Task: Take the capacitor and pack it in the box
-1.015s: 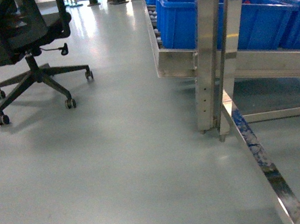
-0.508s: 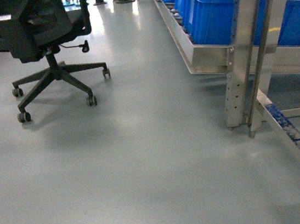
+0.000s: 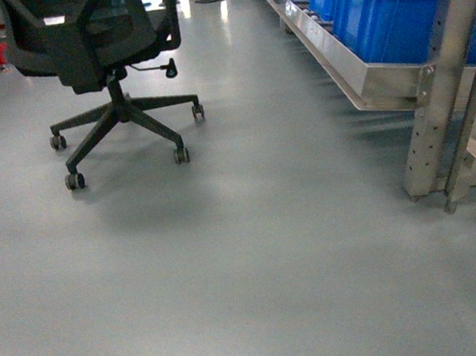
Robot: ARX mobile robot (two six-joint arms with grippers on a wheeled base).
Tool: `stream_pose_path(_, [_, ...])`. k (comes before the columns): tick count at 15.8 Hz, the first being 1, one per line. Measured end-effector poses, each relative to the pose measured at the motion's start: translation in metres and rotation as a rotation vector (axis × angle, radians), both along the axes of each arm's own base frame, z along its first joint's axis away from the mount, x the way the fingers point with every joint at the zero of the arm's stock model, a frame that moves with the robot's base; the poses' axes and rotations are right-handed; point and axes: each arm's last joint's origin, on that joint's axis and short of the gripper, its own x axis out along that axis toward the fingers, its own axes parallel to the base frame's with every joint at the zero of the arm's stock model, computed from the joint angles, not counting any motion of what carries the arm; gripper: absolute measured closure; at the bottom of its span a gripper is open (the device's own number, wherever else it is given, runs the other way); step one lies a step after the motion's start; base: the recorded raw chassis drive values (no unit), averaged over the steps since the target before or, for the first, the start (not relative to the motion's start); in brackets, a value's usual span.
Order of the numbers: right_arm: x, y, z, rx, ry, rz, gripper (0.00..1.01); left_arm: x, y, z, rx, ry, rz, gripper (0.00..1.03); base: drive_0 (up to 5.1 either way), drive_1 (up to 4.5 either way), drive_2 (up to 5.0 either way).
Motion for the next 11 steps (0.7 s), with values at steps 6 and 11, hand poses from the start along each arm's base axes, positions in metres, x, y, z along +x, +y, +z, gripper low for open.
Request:
stream_pose_path(6, [0.0000,0.0000,-0.0001,0.000,0.001,0.000,0.03,0.0000,0.0000,0.0000,0.000,0.000,0.000,0.59,-5.0,2.44,2.4])
stream_pose_path(11, [0.0000,0.0000,-0.0001,0.000,0.001,0.000,0.03,0.0000,0.0000,0.0000,0.000,0.000,-0.001,0.59,-5.0,2.41,2.4])
